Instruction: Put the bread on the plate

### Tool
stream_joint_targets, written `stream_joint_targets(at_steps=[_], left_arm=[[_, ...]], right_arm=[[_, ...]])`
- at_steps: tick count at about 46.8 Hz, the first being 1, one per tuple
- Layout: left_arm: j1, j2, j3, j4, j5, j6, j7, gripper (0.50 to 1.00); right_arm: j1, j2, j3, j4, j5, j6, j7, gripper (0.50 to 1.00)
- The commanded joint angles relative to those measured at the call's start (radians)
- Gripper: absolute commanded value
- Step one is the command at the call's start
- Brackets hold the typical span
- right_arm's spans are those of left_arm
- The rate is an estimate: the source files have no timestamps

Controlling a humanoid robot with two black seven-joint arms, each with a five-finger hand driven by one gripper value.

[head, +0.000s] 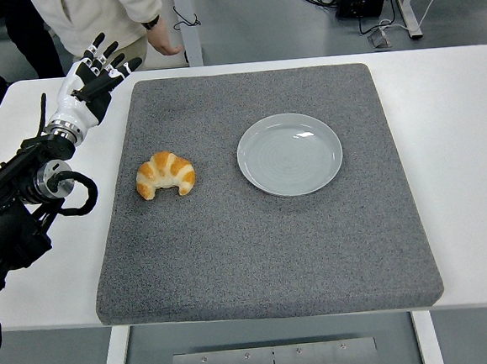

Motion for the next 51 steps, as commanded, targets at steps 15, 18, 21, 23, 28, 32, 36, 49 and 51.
stream_joint_targets(at_steps=[15, 18, 21, 23, 28, 32, 36, 49, 51], left_arm=[[-0.002, 0.001, -0.014, 0.000, -0.002, 0.000, -0.003, 0.983], [-0.002, 0.001, -0.014, 0.000, -0.002, 0.000, -0.001, 0.983], [-0.002, 0.001, -0.014, 0.000, -0.003, 0.000, -0.001, 0.983], [-0.002, 0.001, -0.012, 0.000, -0.003, 0.000, 0.000, 0.983], [-0.002, 0.002, -0.011, 0.000, -0.003, 0.002, 0.000, 0.983], [-0.002, 0.004, -0.012, 0.000, -0.003, 0.002, 0.000, 0.983], [-0.002, 0.004, -0.005, 0.000, -0.003, 0.002, -0.001, 0.983], [0.000, 0.005, 0.002, -0.001, 0.000, 0.002, -0.003, 0.983], [0.000, 0.007, 0.003, -0.004, 0.000, 0.000, -0.003, 0.983]], right_arm=[[0.001, 0.000, 0.000, 0.000, -0.001, 0.000, 0.000, 1.000], [0.000, 0.000, 0.000, 0.000, 0.000, 0.000, 0.000, 1.000], [0.000, 0.000, 0.000, 0.000, 0.000, 0.000, 0.000, 1.000], [0.000, 0.000, 0.000, 0.000, 0.000, 0.000, 0.000, 1.000], [0.000, 0.000, 0.000, 0.000, 0.000, 0.000, 0.000, 1.000], [0.000, 0.000, 0.000, 0.000, 0.000, 0.000, 0.000, 1.000], [0.000, 0.000, 0.000, 0.000, 0.000, 0.000, 0.000, 1.000], [0.000, 0.000, 0.000, 0.000, 0.000, 0.000, 0.000, 1.000], [0.001, 0.000, 0.000, 0.000, -0.001, 0.000, 0.000, 1.000]])
